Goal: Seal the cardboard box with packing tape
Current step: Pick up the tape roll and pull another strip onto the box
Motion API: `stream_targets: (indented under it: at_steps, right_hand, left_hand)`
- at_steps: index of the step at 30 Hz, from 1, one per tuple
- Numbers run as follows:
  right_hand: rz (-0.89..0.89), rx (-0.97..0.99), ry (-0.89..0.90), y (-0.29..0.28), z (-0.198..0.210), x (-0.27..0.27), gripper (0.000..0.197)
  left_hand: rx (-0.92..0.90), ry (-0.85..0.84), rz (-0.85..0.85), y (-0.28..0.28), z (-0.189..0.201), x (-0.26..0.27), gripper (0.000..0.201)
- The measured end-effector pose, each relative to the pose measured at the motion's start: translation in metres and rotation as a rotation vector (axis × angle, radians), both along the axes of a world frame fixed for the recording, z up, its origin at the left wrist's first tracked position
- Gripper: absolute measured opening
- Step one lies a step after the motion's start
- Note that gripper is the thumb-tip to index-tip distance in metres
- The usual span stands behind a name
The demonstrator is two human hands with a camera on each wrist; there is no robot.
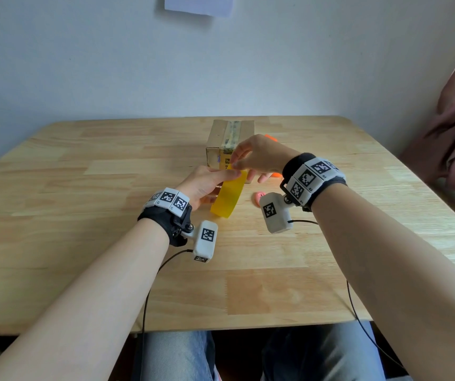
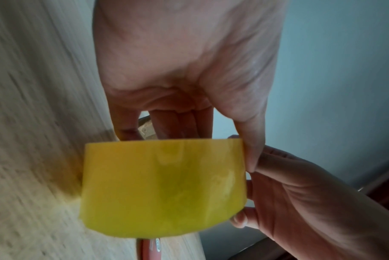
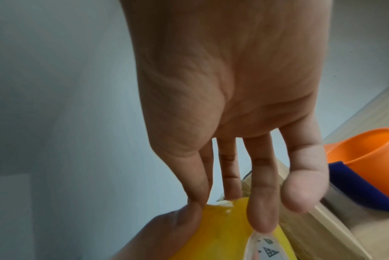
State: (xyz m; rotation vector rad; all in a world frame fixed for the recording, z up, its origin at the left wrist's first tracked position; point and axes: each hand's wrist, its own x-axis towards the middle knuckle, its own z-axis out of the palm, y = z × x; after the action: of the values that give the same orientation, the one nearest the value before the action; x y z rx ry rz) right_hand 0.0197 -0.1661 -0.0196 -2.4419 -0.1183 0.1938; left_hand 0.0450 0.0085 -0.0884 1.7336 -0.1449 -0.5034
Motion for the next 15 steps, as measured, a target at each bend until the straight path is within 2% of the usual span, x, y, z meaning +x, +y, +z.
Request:
stream_targets:
  at_steps: [6,11,15]
  right_hand:
    - [0.025,-0.05,0.003,0.001,-0.0007,0.0009,0.011]
    - [-0.017,-0.045,-0.136,-0.0013,-0.0027,-0.0001,0.01]
    - [-0.009,-0.078,-0.188,0.0004,0.0027,-0.0019,0.008]
  left_hand:
    - [-0.008,0.002,0.007,0.0012,-0.0018,0.001,0.037]
    - [-0.014,0.007,0.003,0.0034,-0.0039,0.0044,0.055]
    - [-0.012,0.007,-0.005,0.0041,-0.0023,0.0041,0.04]
